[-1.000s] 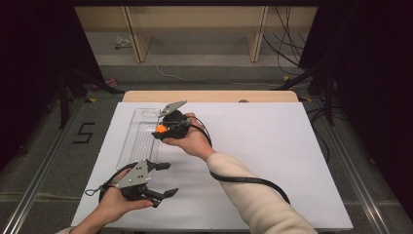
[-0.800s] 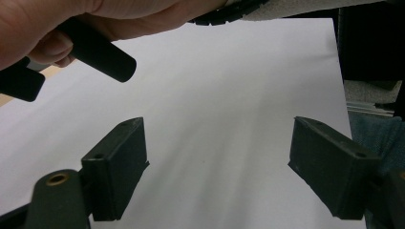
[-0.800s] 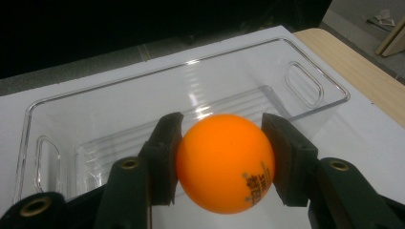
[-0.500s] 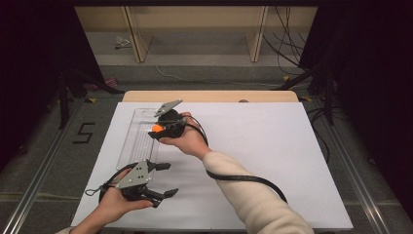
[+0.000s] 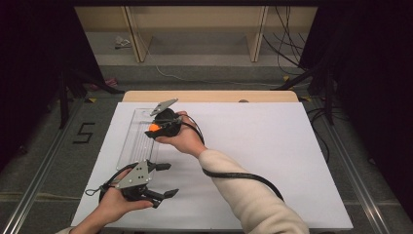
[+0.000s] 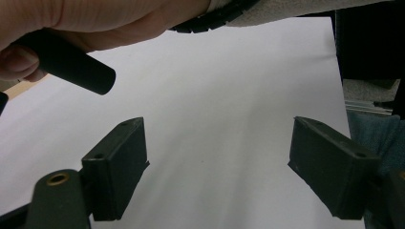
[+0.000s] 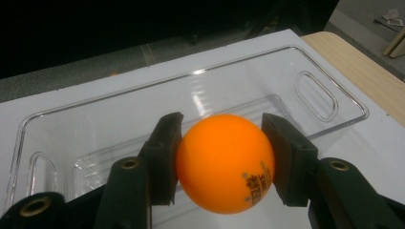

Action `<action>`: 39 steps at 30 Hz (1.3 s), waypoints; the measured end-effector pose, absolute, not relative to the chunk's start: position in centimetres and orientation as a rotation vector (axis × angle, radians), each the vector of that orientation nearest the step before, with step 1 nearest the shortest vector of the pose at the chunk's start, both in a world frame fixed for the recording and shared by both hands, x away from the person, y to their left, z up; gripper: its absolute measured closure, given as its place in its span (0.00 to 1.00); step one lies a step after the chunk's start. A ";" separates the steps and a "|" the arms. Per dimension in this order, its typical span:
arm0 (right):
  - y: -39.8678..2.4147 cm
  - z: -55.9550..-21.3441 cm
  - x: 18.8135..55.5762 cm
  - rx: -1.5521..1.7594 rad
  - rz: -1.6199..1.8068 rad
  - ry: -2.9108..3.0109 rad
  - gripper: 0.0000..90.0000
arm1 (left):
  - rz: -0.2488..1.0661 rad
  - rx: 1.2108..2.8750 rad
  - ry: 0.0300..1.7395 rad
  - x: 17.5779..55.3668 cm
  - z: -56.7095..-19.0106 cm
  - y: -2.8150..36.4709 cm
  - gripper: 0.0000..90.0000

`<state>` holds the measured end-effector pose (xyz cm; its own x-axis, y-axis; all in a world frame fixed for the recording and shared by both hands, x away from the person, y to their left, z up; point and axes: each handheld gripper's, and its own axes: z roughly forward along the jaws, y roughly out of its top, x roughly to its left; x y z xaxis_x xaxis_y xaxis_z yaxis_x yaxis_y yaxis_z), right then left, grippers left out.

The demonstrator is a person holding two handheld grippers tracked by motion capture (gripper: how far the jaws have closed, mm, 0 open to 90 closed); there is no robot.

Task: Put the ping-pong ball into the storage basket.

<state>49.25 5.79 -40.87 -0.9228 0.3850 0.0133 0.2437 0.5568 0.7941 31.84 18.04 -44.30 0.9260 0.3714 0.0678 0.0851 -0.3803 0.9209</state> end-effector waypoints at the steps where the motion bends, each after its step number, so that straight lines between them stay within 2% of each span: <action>1: 5.8 -40.9 49.3 0.530 1.301 2.627 0.57 | 0.316 1.951 0.331 31.8 -44.3 18.0 0.22; 39: 8.5 -41.5 50.6 0.520 1.250 2.675 0.57 | 0.318 1.966 0.311 31.8 -44.4 18.0 0.22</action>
